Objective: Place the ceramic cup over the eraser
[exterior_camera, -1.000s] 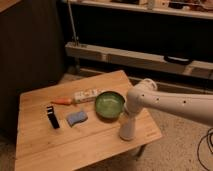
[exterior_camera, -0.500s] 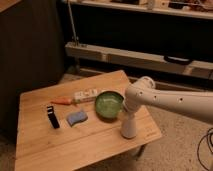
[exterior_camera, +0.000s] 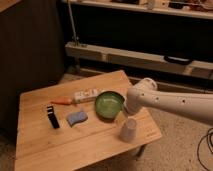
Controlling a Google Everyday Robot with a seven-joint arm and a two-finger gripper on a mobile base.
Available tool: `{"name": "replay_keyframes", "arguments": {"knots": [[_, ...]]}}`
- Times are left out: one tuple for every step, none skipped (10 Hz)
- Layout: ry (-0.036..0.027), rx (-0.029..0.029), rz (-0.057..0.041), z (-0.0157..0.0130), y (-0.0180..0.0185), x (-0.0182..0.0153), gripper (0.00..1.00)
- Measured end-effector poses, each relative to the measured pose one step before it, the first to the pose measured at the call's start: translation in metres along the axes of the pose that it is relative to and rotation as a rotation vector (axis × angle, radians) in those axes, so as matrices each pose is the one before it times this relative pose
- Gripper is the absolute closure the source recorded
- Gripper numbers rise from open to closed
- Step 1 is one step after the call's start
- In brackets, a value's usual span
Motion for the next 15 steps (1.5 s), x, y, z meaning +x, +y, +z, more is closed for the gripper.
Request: {"name": "replay_keyframes", "arguments": {"knots": [[0.00568, 0.01087, 0.00063, -0.0033, 0.00158, 0.00159, 0.2], [0.01305, 0.00967, 0.00066, -0.00269, 0.00195, 0.00308, 0.2], [0.01761, 0.01053, 0.00204, -0.00258, 0.00387, 0.00426, 0.2], [0.01029, 0.0056, 0.00479, -0.00089, 0.00185, 0.00397, 0.2], [0.01138, 0.00339, 0.00956, -0.00029, -0.00035, 0.0061, 0.2], [0.00891, 0.00133, 0.0143, 0.00069, -0.003, 0.00969, 0.2], [-0.00441, -0.00657, 0.01005, 0.00152, -0.00181, 0.00611, 0.2], [-0.00604, -0.00612, 0.00573, 0.00075, -0.00091, 0.00341, 0.2], [-0.0075, -0.00703, 0.00293, 0.00138, 0.0003, 0.00276, 0.2], [-0.00424, -0.00443, 0.00134, 0.0012, 0.00056, 0.00165, 0.2], [-0.0032, -0.00198, 0.00423, 0.0008, -0.00068, 0.00184, 0.2], [-0.00007, -0.00039, -0.00061, 0.00133, -0.00013, 0.00075, 0.2], [-0.00101, -0.00336, -0.00231, 0.00185, 0.00229, -0.00158, 0.2], [-0.00249, -0.00079, -0.0003, 0.00159, 0.00105, -0.00075, 0.21], [-0.00361, 0.00018, 0.00141, 0.00159, -0.00073, 0.00046, 0.27]]}}
